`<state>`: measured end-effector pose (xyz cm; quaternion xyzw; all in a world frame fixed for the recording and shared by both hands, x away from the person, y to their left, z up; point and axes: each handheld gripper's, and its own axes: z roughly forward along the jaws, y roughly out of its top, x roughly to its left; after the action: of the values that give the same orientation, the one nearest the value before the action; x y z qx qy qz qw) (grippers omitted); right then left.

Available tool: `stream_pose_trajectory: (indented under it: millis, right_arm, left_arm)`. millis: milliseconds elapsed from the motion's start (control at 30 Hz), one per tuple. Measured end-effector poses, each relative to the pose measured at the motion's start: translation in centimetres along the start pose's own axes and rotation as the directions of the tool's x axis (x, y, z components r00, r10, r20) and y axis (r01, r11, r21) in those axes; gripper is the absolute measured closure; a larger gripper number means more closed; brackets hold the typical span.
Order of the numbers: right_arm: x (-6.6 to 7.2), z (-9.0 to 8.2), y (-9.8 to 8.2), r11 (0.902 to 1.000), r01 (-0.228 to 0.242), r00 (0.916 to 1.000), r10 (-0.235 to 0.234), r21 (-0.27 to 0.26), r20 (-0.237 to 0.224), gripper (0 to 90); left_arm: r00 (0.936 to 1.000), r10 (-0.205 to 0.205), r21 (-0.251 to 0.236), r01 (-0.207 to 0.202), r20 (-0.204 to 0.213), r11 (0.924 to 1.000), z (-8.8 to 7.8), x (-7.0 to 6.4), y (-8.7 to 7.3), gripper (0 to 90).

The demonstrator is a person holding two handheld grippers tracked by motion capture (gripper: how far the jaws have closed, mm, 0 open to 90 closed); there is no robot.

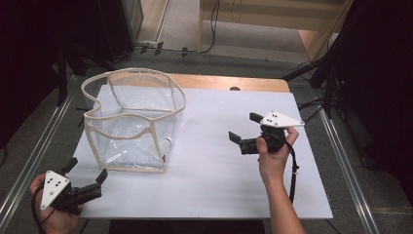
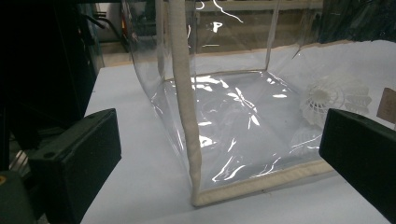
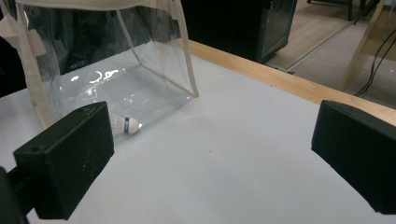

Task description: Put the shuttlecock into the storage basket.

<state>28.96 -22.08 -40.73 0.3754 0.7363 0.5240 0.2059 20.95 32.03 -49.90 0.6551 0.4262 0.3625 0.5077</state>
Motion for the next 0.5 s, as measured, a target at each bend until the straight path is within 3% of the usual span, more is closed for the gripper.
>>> stream_pose_trajectory:
  millis: [500]
  right_arm:
    - [-1.2,-2.0,-3.2,0.9996,-0.027,0.9991,0.027,0.003,0.032,0.0]
  left_arm:
    - [1.0,0.001,0.0,-0.001,-0.001,1.0,0.0,-0.1,0.0,0.0]
